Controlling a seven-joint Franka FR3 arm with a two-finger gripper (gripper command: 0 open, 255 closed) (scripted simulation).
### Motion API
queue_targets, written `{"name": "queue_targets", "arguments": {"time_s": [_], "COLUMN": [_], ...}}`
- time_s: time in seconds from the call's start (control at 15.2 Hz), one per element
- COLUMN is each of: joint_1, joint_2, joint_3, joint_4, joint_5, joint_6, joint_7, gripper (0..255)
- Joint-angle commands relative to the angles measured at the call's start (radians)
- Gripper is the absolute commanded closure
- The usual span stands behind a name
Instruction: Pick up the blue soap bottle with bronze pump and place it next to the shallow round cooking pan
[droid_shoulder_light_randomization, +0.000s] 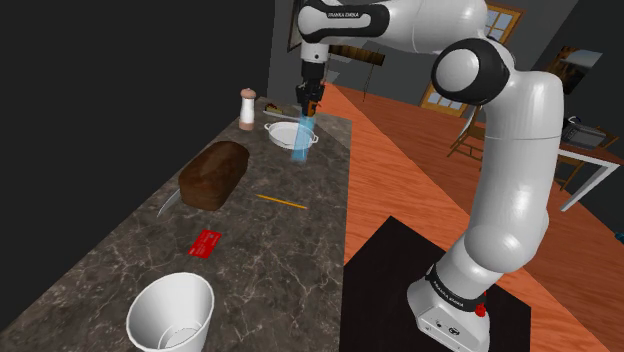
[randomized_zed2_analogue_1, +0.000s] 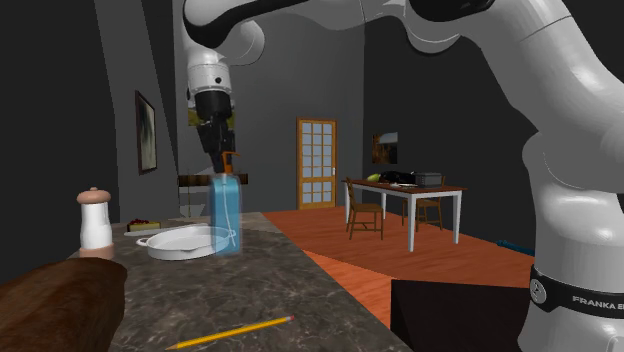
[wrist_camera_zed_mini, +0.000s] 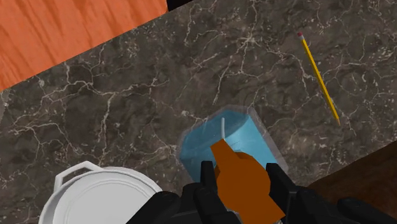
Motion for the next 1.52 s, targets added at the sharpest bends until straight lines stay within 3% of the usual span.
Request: {"name": "queue_targets", "arguments": {"time_s": [0.0,0.33,0.86,0.92,1.25,1.45], "joint_1": [0.0,0.0,0.0,0.0,0.0,0.001], "joint_2": [0.003,0.009,0.009,0.01,0.01,0.027], "joint_3": [0.0,0.0,0.0,0.0,0.0,0.0], "joint_4": [-0.025,-0.088,-0.088,-0.088,-0.088,0.04], "joint_5": [0.0,0.0,0.0,0.0,0.0,0.0], "joint_6": [0.029,0.098,0.098,0.098,0.098,-0.011], "joint_7": [0.0,0.001,0.001,0.001,0.001,0.001], "gripper": [255,255,255,0,0,0]}}
